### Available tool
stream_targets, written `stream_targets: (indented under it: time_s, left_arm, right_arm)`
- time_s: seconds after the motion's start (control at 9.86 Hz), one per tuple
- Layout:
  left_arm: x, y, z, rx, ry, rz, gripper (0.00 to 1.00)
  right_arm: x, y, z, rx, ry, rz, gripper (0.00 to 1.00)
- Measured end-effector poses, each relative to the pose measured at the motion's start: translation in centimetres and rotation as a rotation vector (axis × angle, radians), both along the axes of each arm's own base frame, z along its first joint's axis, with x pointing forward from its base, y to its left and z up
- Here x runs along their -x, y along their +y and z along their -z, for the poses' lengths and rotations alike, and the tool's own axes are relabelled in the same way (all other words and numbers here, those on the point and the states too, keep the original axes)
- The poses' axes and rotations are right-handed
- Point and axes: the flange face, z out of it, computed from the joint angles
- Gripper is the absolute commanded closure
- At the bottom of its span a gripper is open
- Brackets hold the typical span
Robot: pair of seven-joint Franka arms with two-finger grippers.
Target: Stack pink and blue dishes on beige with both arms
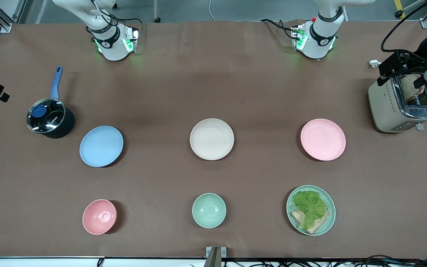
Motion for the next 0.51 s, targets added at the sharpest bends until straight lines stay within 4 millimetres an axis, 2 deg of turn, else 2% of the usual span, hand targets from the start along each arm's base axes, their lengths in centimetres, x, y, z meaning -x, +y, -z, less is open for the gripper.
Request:
stream_targets:
  time_s: [0.3,0.51]
  left_arm:
    - [0.0,0.0,0.0,0.000,0.000,0.000,0.00]
    - [-0.6,0.9,1.0,0.000,0.016,-0.017,0.00]
  right_arm:
    - [-0.1,0.0,0.3,-0.003,0.006,-0.004,0.00]
    - [-0.5,0.7,1.1,-0.025,0.020,-0.054,0.00]
